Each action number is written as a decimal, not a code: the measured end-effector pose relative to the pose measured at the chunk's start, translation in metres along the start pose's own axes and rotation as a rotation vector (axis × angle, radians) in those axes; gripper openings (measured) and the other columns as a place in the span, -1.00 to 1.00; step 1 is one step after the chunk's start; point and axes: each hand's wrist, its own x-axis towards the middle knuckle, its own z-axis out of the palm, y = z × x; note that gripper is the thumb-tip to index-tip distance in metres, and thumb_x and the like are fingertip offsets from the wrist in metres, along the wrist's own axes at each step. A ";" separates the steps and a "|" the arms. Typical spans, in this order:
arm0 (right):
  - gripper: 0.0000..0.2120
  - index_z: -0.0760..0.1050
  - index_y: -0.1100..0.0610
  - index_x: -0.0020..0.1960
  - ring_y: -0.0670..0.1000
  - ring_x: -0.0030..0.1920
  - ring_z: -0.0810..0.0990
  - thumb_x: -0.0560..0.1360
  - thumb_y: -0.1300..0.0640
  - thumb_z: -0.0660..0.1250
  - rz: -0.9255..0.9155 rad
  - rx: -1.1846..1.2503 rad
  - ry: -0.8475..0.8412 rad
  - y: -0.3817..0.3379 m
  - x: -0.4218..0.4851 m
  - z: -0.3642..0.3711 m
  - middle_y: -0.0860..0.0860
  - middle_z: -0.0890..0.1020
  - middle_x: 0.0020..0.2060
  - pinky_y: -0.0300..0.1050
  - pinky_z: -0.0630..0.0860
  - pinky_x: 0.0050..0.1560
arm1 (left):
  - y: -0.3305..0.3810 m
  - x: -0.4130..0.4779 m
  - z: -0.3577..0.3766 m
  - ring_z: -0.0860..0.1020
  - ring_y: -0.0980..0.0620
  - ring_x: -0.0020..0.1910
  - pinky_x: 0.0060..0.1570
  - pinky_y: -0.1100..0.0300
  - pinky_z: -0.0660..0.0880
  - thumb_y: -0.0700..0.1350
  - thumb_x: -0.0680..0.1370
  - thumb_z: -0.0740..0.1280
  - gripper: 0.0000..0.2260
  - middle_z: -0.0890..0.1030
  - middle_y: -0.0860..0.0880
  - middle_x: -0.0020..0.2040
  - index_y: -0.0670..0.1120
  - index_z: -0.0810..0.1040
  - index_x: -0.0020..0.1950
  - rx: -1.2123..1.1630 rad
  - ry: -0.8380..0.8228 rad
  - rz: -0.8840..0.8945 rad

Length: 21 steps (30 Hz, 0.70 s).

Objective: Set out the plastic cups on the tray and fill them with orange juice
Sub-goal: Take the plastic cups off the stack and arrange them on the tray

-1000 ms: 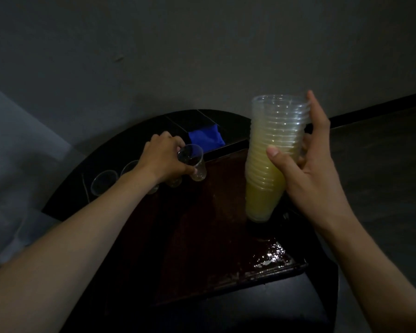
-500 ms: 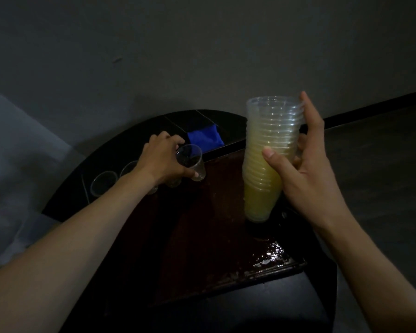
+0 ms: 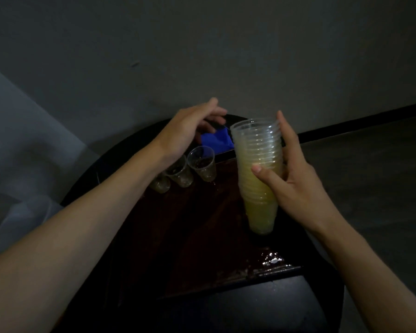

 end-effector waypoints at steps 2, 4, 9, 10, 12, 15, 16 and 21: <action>-0.14 -0.11 -0.35 0.56 -0.31 0.21 0.53 0.44 -0.16 0.35 -0.014 -0.019 -0.014 0.002 0.000 0.004 -0.25 0.47 0.33 -0.29 0.50 0.17 | 0.011 -0.001 0.007 0.61 0.12 0.02 0.01 0.25 0.49 0.19 0.57 0.22 -0.60 0.68 -0.06 0.11 -0.03 0.66 0.19 0.023 -0.104 0.073; -0.15 -0.11 -0.33 0.57 -0.34 0.21 0.52 0.47 -0.13 0.36 -0.015 -0.028 -0.043 0.003 0.001 0.006 -0.31 0.46 0.30 -0.42 0.47 0.13 | 0.021 -0.002 0.014 0.64 0.13 0.08 0.11 0.21 0.55 0.19 0.52 0.35 -0.66 0.70 -0.01 0.07 0.01 0.66 0.15 0.090 -0.173 0.119; -0.15 -0.12 -0.29 0.58 -0.36 0.17 0.53 0.50 -0.09 0.35 -0.001 -0.016 -0.083 0.004 0.002 0.004 -0.38 0.43 0.26 -0.50 0.46 0.04 | 0.034 0.002 0.010 0.64 0.08 0.01 0.10 -0.02 0.58 0.33 0.34 0.43 -0.50 0.70 0.05 -0.01 0.02 0.69 0.11 0.240 -0.205 0.146; -0.16 -0.11 -0.29 0.58 -0.36 0.17 0.53 0.50 -0.08 0.35 0.001 -0.014 -0.081 0.004 0.003 0.004 -0.36 0.44 0.26 -0.49 0.46 0.05 | 0.035 0.003 0.008 0.64 0.09 0.00 0.10 -0.04 0.58 0.35 0.32 0.44 -0.48 0.69 0.06 -0.01 0.03 0.69 0.10 0.277 -0.217 0.144; -0.17 -0.10 -0.30 0.57 -0.34 0.17 0.54 0.50 -0.07 0.36 0.001 -0.015 -0.089 0.005 0.003 0.005 -0.32 0.47 0.27 -0.46 0.48 0.06 | 0.036 0.004 0.006 0.63 0.09 0.02 0.14 -0.08 0.59 0.36 0.29 0.46 -0.46 0.67 0.07 0.02 0.04 0.69 0.11 0.333 -0.240 0.147; -0.18 -0.05 -0.29 0.58 -0.34 0.15 0.55 0.51 -0.05 0.38 -0.001 -0.021 -0.080 0.003 0.003 0.005 -0.36 0.47 0.24 -0.44 0.49 0.06 | 0.035 0.006 0.003 0.64 0.06 0.01 0.12 -0.07 0.60 0.34 0.29 0.47 -0.46 0.69 0.05 0.01 0.02 0.69 0.12 0.315 -0.246 0.141; -0.18 -0.05 -0.28 0.58 -0.34 0.15 0.55 0.51 -0.05 0.38 -0.004 -0.022 -0.076 0.003 0.003 0.005 -0.37 0.47 0.24 -0.45 0.49 0.06 | 0.035 0.006 0.003 0.65 0.06 0.00 0.11 -0.04 0.60 0.33 0.29 0.47 -0.46 0.69 0.05 0.01 0.02 0.68 0.11 0.295 -0.246 0.139; -0.17 -0.09 -0.31 0.57 -0.32 0.15 0.55 0.47 -0.13 0.34 -0.003 -0.027 -0.100 0.001 0.002 0.006 -0.34 0.45 0.25 -0.45 0.50 0.04 | 0.032 0.004 0.002 0.64 0.12 0.02 0.08 0.09 0.58 0.32 0.29 0.47 -0.47 0.68 0.07 0.02 0.01 0.69 0.12 0.266 -0.246 0.135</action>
